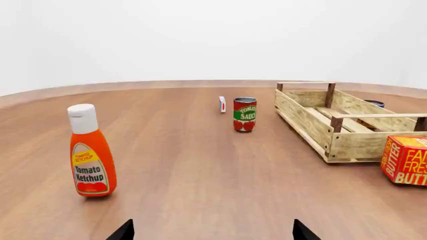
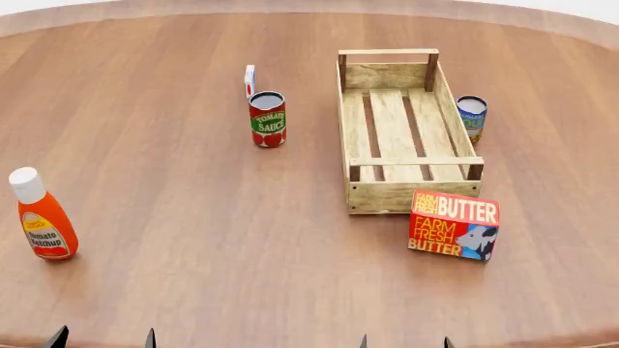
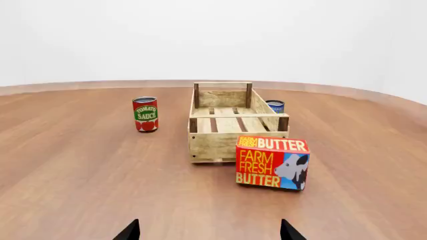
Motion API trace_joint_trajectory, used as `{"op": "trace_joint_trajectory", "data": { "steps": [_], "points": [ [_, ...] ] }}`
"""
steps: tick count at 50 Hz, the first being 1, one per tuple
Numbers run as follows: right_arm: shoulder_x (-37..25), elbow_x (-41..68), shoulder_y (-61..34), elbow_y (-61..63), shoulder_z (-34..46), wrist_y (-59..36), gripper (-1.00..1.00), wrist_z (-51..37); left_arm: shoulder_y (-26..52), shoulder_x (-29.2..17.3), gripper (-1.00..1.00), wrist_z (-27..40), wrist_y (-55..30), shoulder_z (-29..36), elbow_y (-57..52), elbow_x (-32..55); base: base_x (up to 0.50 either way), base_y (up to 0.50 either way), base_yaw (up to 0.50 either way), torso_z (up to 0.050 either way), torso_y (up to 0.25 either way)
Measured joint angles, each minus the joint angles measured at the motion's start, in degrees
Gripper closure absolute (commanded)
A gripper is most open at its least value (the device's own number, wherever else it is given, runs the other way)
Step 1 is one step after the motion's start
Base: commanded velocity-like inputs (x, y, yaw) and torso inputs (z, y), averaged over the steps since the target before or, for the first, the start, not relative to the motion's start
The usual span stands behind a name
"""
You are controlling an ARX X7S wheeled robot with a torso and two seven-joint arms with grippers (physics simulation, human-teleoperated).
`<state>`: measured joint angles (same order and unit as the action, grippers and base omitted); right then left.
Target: Pick up the butter and put it in the tray.
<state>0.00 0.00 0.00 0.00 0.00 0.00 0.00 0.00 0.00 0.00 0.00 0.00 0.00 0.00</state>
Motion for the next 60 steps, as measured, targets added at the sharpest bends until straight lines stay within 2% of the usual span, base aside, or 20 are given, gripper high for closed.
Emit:
{"op": "trace_joint_trajectory", "data": {
  "steps": [20, 43, 49, 60],
  "points": [
    [-2.26, 1.71, 0.11, -0.97, 2.95, 1.24, -1.0, -2.39, -0.53, -2.12, -1.0, 3.13, 2.21, 2.74, 0.3, 1.01, 0.0, 0.0, 0.0, 0.0, 0.0],
    [-4.27, 4.71, -0.48, -1.1, 5.29, 0.42, -1.0, -3.96, -0.35, -4.23, -1.0, 6.04, 3.2, 5.27, 0.37, 2.06, 0.0, -0.49, 0.0, 0.0, 0.0],
    [-4.71, 4.86, -0.62, -1.17, 5.66, 0.45, -1.0, -4.74, -0.26, -4.53, -1.0, 6.54, 3.25, 5.86, 0.28, 2.37, 0.0, -0.02, 0.0, 0.0, 0.0],
    [-5.3, 5.43, -0.89, -1.31, 6.72, -0.33, -1.0, -5.69, -0.22, -5.33, -1.0, 7.59, 3.51, 6.69, 0.15, 2.79, 0.5, 0.0, 0.0, 0.0, 0.0]
  ]
}}
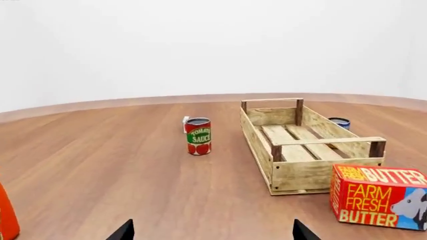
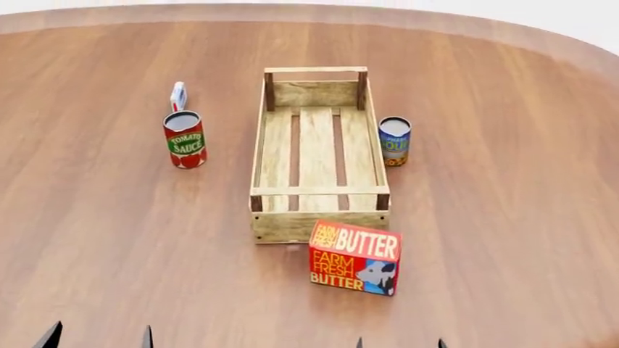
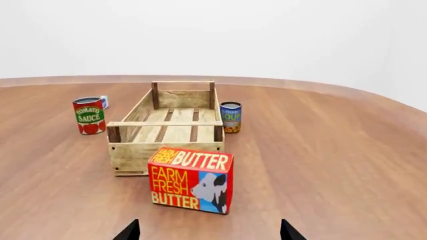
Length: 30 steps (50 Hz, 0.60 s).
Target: Pick up the butter and put it in the tray.
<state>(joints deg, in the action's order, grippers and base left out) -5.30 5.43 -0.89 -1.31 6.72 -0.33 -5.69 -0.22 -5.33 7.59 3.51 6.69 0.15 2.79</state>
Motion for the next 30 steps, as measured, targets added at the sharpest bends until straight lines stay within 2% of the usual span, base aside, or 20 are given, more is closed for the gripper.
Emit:
{"op": "trace_joint_trajectory", "data": {
  "steps": [30],
  "points": [
    [-1.44, 0.93, -0.33, -0.68, 2.39, -0.09, -1.0, -2.18, 0.1, -1.62, -1.0, 2.15, 0.8, 2.0, 0.4, 1.15, 0.5, 0.0, 0.0, 0.0, 0.0]
  ]
}}
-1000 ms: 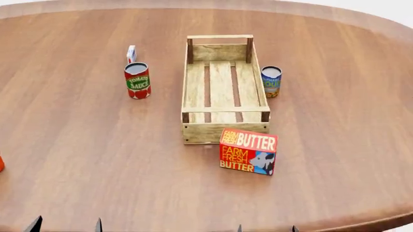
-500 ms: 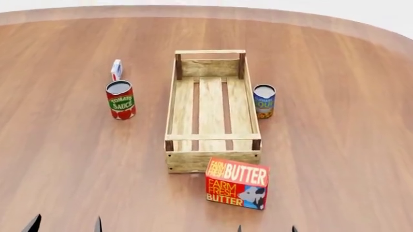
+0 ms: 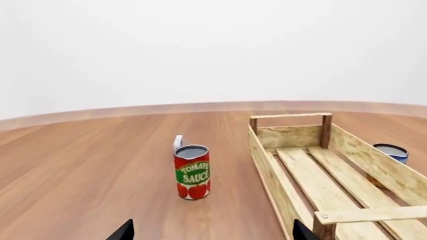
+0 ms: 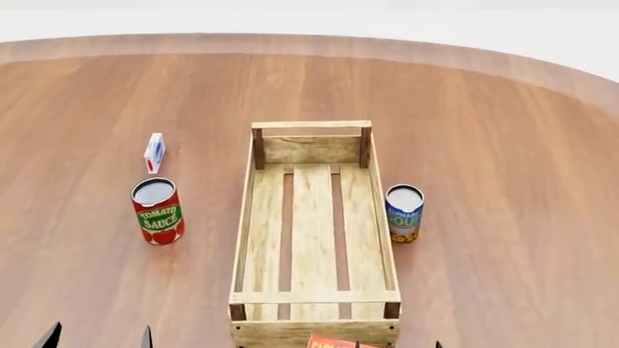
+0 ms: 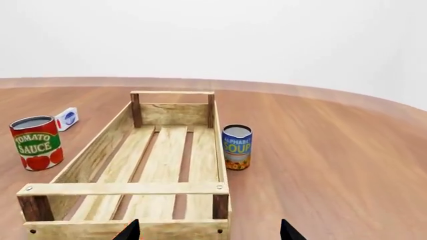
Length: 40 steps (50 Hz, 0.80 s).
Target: Pick up the butter and put it in the tray.
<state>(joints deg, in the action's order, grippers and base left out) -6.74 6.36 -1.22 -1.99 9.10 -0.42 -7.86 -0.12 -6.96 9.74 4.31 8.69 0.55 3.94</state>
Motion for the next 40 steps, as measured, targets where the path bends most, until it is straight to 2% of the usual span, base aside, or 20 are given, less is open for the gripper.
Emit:
{"op": "trace_joint_trajectory", "data": {
  "steps": [14, 31, 40],
  "points": [
    [-0.57, 0.46, -0.13, -0.14, 0.79, 0.13, -1.0, -0.76, 0.13, -0.61, -1.0, 0.76, 0.1, 0.71, 0.02, 0.51, 0.48, 0.0, 0.0, 0.0, 0.001],
    [-1.05, 0.92, -0.43, -0.18, 1.51, -0.06, -1.0, -1.93, 0.36, -1.25, -1.0, 1.54, 0.08, 1.47, 0.02, 1.11, 0.0, 0.0, 0.0, 0.0, 0.0],
    [-1.95, 3.99, -0.83, 5.7, 1.51, -8.88, -1.0, -2.47, 0.67, -1.42, -1.0, 1.78, -0.08, 2.0, 0.59, 1.49, 0.0, 0.0, 0.0, 0.0, 0.0]
  ]
}}
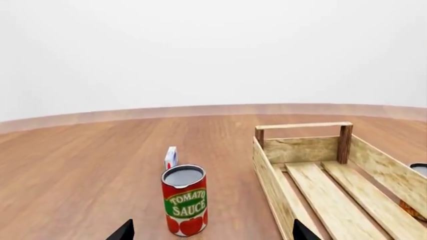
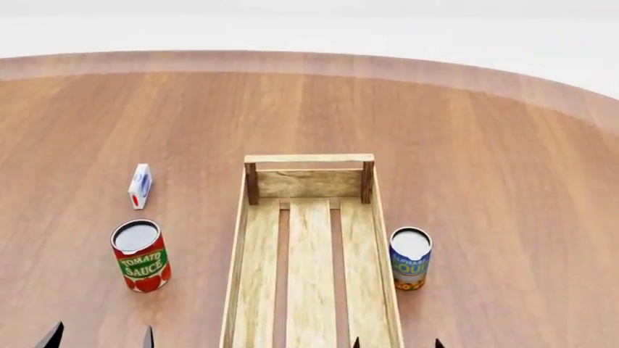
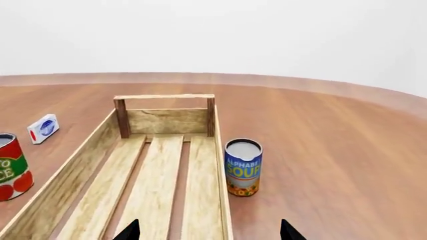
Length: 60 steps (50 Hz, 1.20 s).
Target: Pick up the butter and put it in the tray.
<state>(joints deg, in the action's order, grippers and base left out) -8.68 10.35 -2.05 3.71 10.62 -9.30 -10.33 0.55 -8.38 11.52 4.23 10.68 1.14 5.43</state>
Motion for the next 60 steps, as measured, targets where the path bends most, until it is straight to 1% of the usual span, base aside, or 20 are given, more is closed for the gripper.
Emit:
{"op": "trace_joint_trajectory", "data": {
  "steps": [5, 14, 27, 35, 41, 52, 60],
  "points": [
    [-1.23, 2.08, -1.58, 6.47, 0.31, -7.63, -1.0, -0.16, 0.09, -0.12, -1.0, 0.16, -0.09, 0.2, 0.18, 0.28, 0.0, 0.0, 0.0, 0.0, 0.0],
    [-2.93, 6.52, -7.32, 17.36, -1.06, -20.79, -1.0, -1.29, 0.06, -0.32, -1.0, 0.57, 0.1, 0.46, 0.51, 0.65, 0.0, 0.0, 0.0, 0.0, 0.0],
    [-4.53, 9.47, -14.31, 25.6, -2.31, -32.93, -1.0, -3.88, -0.09, -0.66, -1.0, 1.15, 0.67, 0.79, 0.91, 1.12, 0.0, 0.0, 0.0, 0.0, 0.0],
    [-5.25, 11.73, -17.68, 28.19, -3.24, -38.64, -1.0, -4.32, -0.13, -0.86, -1.0, 1.45, 0.98, 1.03, 1.13, 1.36, 0.0, 0.0, 0.0, 0.0, 0.0],
    [-6.79, 14.54, -22.0, 29.38, -3.43, -43.84, -1.0, -2.7, -0.11, -1.0, -1.0, 1.68, 1.06, 1.22, 1.23, 1.53, 0.0, 0.0, 0.0, 0.0, 0.0],
    [-10.72, 22.38, -35.68, 29.69, -2.6, -59.41, -1.0, 2.41, 0.08, -1.24, -1.0, 2.07, 1.1, 1.55, 1.43, 1.87, 0.0, 0.0, 0.0, 0.0, 0.0],
    [-15.07, 27.31, -46.3, 25.93, 2.69, -68.62, -1.0, 9.14, 0.3, -1.38, -1.0, 2.32, 1.15, 1.81, 1.75, 2.09, 0.0, 0.0, 0.0, 0.0, 0.0]
  ]
}}
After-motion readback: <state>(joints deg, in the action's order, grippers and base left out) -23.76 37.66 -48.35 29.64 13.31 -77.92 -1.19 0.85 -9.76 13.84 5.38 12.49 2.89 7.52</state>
